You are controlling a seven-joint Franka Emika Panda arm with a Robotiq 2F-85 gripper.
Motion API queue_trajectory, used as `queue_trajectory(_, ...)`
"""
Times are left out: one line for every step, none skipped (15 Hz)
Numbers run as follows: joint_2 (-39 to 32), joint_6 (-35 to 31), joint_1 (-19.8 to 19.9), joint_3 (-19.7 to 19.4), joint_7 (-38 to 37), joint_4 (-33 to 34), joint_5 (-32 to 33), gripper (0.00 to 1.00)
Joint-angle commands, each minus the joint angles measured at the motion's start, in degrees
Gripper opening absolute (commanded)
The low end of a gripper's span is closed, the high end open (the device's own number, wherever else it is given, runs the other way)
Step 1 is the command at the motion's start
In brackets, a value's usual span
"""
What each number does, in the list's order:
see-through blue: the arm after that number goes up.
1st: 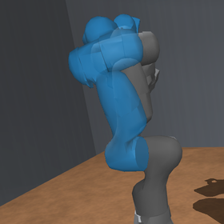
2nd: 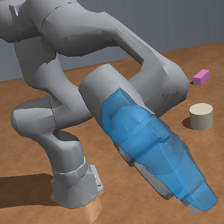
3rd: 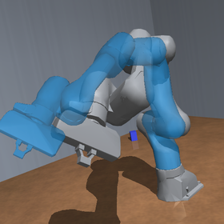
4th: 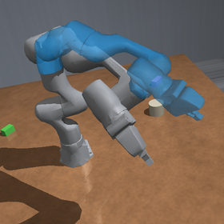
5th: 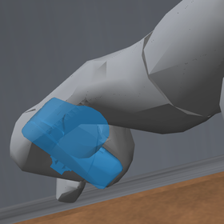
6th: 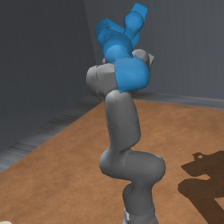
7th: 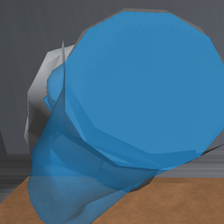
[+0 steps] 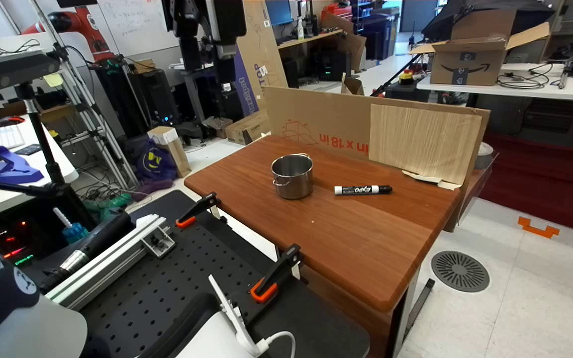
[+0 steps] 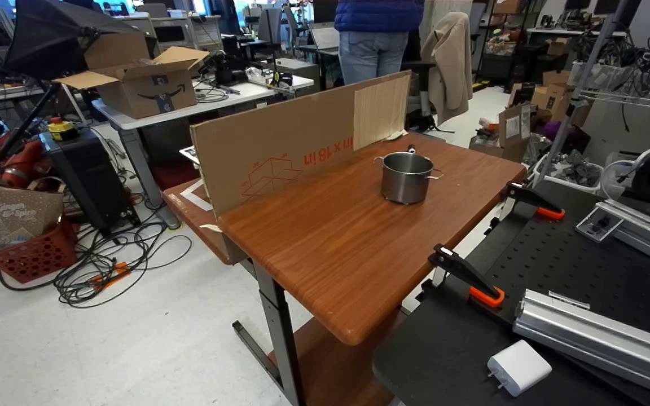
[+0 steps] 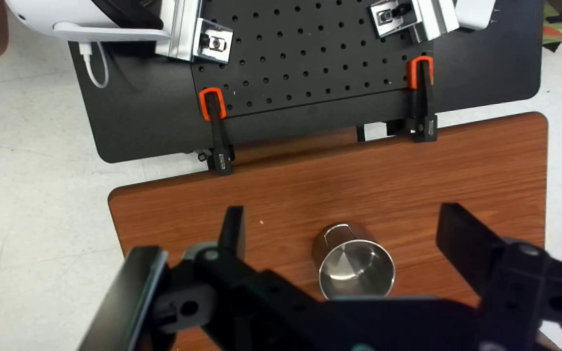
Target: Put the marker inside the cup
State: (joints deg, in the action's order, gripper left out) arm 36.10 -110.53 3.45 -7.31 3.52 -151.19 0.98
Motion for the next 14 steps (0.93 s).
queue_trajectory(0.9, -3.5, 1.8, -2.3, 1.9, -3.0, -1.4, 1.0)
queue_trajectory(1.0, -4.6, 2.5, -3.2, 2.6, -4.1, -1.5, 1.0)
queue_trajectory(1.0, -5.7, 3.2, -4.4, 3.6, -5.2, -1.4, 1.0)
queue_trajectory(1.3, -7.0, 4.0, -5.6, 5.0, -6.5, -1.3, 1.0)
queue_trajectory(1.3, -7.6, 4.8, -6.6, 6.4, -7.3, -1.1, 1.0)
queue_trajectory(1.1, -7.9, 5.5, -7.6, 8.0, -7.9, -0.6, 1.0)
queue_trajectory(1.0, -7.6, 6.2, -8.2, 9.2, -8.2, -0.3, 1.0)
queue_trajectory(0.7, -7.4, 6.8, -8.9, 10.9, -8.3, 0.2, 1.0)
queue_trajectory(0.0, -6.3, 6.8, -7.5, 8.5, -7.6, -0.3, 1.0)
queue_trajectory(0.0, -6.3, 7.2, -8.0, 9.5, -7.8, -0.3, 1.0)
queue_trajectory(0.0, -6.3, 7.3, -8.2, 10.0, -7.8, -0.2, 1.0)
queue_trajectory(0.0, -6.3, 7.2, -8.2, 10.1, -7.8, -0.2, 1.0)
queue_trajectory(0.0, -6.3, 7.2, -8.2, 10.2, -7.8, -0.2, 1.0)
queue_trajectory(0.0, -6.3, 7.2, -8.2, 10.2, -7.8, -0.2, 1.0)
